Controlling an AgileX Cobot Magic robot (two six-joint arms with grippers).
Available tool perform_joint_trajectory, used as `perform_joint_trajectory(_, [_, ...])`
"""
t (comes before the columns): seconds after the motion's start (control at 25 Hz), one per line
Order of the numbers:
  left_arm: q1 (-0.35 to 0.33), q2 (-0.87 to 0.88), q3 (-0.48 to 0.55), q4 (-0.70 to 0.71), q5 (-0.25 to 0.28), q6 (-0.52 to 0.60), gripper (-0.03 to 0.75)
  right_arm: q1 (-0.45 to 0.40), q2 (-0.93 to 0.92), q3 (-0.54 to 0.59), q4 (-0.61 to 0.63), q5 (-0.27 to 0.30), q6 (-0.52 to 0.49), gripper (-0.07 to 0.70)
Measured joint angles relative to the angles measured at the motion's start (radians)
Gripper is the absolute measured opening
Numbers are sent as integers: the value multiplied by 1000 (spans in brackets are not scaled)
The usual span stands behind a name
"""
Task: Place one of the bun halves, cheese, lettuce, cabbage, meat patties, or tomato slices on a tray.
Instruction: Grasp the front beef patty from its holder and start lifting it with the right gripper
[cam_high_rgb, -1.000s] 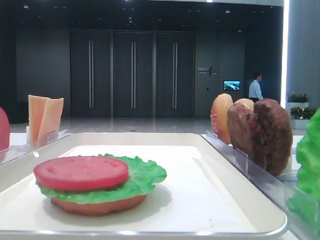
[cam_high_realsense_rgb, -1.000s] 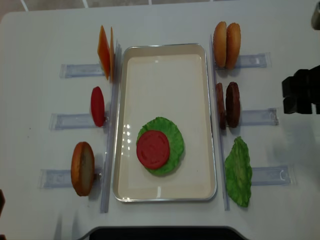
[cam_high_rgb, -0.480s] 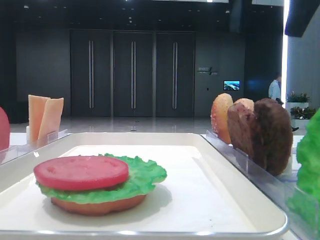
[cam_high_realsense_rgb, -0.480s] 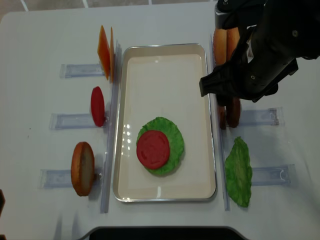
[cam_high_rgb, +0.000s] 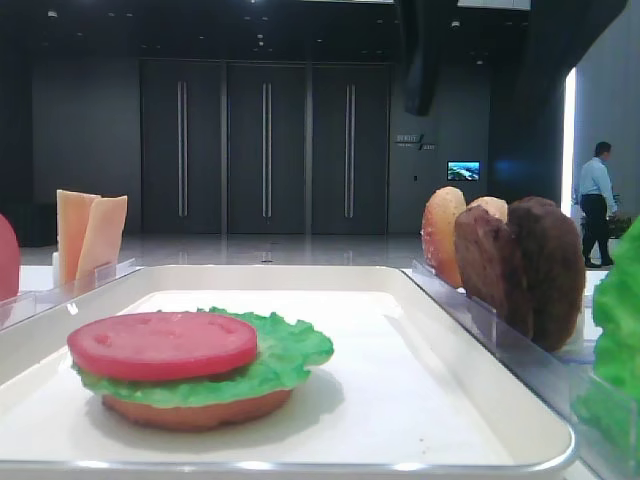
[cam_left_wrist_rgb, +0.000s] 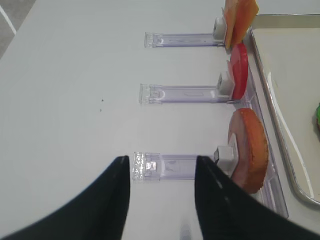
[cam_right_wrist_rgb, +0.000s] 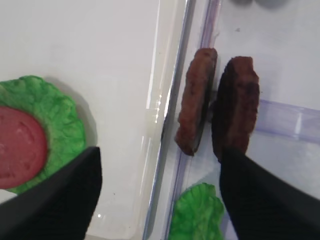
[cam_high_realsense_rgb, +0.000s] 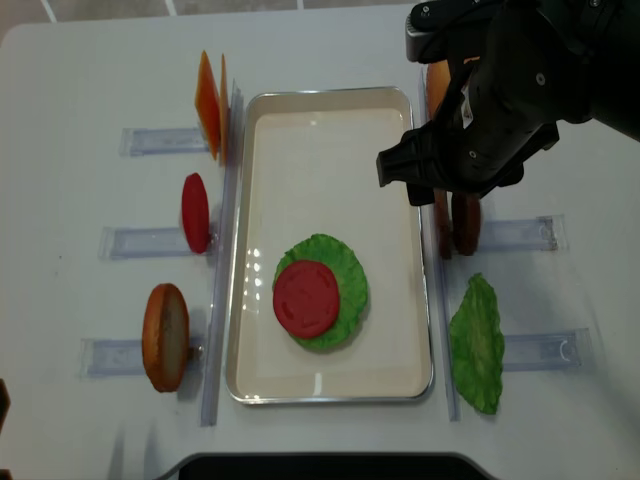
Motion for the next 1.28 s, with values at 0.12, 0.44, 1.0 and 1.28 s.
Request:
perform_joint_trajectory(0.12, [0, 0, 0, 0, 0, 0, 328, 0, 19, 0, 0, -31, -4, 503])
perform_joint_trajectory(0.44, [0, 0, 0, 0, 0, 1, 328, -1, 76, 0, 0, -62, -7, 514])
perform_joint_trajectory(1.0, [0, 0, 0, 0, 0, 1, 328, -51, 95, 0, 3, -61, -45, 515])
perform_joint_trajectory(1.28, [0, 0, 0, 0, 0, 1, 328, -51, 163, 0, 19, -63, -66, 515])
